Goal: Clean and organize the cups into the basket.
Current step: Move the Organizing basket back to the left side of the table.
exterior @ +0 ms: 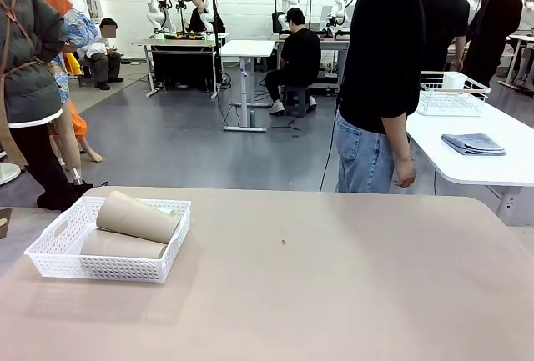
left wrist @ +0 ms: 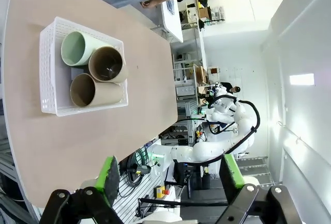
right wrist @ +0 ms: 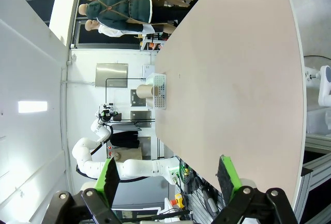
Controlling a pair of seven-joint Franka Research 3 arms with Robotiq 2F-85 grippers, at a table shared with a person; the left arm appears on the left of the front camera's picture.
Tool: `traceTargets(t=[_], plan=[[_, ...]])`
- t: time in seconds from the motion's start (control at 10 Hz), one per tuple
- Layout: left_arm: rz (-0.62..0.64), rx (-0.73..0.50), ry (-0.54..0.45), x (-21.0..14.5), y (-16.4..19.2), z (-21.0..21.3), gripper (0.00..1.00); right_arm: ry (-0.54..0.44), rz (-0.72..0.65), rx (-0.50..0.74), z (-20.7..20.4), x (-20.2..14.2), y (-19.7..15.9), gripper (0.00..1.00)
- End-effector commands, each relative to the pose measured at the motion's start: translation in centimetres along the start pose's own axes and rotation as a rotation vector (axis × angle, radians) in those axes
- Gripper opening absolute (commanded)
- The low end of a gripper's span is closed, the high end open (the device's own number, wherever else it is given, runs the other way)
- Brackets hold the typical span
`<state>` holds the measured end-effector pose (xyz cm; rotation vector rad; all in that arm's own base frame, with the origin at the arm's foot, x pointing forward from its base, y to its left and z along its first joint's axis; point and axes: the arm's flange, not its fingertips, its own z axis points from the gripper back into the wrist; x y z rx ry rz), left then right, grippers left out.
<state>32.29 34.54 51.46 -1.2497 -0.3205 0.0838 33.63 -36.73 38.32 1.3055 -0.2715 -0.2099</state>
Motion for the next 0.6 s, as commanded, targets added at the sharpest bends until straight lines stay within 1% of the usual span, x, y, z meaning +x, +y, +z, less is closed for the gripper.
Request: traceTargets(t=[0.0, 0.5], plan=[[0.007, -0.005, -0.008, -0.17, -0.08, 0.05, 1.00, -0.005, -0.005, -0.014, -0.48, -0.41, 0.08, 1.00], [0.007, -0.005, -0.008, -0.17, -0.08, 0.05, 1.00, -0.005, -0.005, -0.014, -0.48, -0.41, 0.08, 1.00]])
